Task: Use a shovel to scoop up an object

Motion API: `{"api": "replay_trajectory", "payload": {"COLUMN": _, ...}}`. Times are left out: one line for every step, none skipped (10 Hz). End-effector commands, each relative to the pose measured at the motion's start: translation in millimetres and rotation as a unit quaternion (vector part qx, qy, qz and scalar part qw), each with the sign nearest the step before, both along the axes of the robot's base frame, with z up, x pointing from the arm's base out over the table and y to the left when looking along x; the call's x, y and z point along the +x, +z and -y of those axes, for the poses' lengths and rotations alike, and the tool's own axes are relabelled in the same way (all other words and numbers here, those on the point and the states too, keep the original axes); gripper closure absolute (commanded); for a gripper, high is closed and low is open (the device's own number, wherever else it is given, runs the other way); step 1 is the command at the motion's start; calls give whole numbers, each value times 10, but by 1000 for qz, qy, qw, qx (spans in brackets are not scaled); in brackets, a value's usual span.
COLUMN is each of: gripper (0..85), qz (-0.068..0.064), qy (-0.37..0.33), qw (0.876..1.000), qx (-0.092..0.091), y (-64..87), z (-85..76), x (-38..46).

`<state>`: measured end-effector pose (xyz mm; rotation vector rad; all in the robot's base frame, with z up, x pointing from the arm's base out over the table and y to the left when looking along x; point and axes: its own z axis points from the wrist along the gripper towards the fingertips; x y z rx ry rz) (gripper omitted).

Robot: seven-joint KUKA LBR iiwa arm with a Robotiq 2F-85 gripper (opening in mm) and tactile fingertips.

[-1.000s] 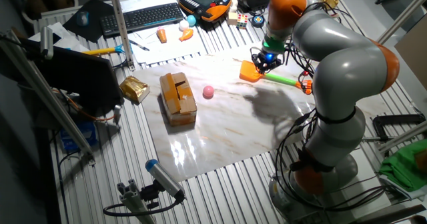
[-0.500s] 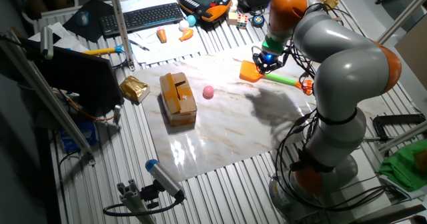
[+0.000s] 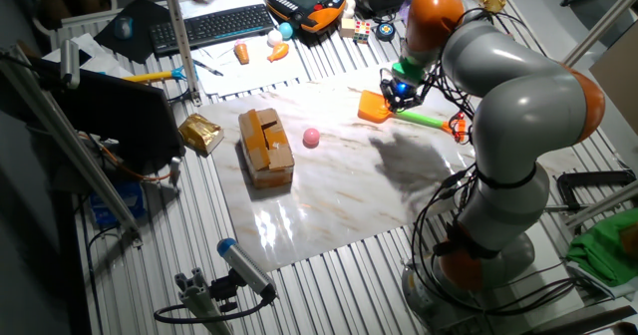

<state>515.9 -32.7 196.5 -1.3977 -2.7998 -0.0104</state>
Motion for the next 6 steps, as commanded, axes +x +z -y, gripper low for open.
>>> {"api": "replay_trajectory", "payload": {"gripper": 843, "qz": 2, "qy": -88, "qw": 996, "qx": -5, "y": -16, "z": 10, "x": 11}}
{"api": "replay_trajectory", "payload": {"gripper": 843, "qz": 3, "qy": -97, "qw": 995, "qx": -5, "y": -38, "z": 28, "x": 5}}
{"api": "replay_trajectory", "payload": {"gripper": 843, "qz": -2, "qy": -104, "qw": 995, "qx": 3, "y": -48, "z": 40, "x": -2}}
{"api": "replay_trajectory", "payload": {"gripper": 843, "qz": -6, "qy": -115, "qw": 993, "qx": 7, "y": -53, "z": 42, "x": -2}}
{"api": "replay_trajectory", "payload": {"gripper": 843, "qz": -7, "qy": -131, "qw": 991, "qx": 9, "y": -67, "z": 46, "x": 3}}
{"api": "replay_trajectory", "payload": {"gripper": 843, "qz": -7, "qy": -141, "qw": 990, "qx": 10, "y": -82, "z": 48, "x": 8}}
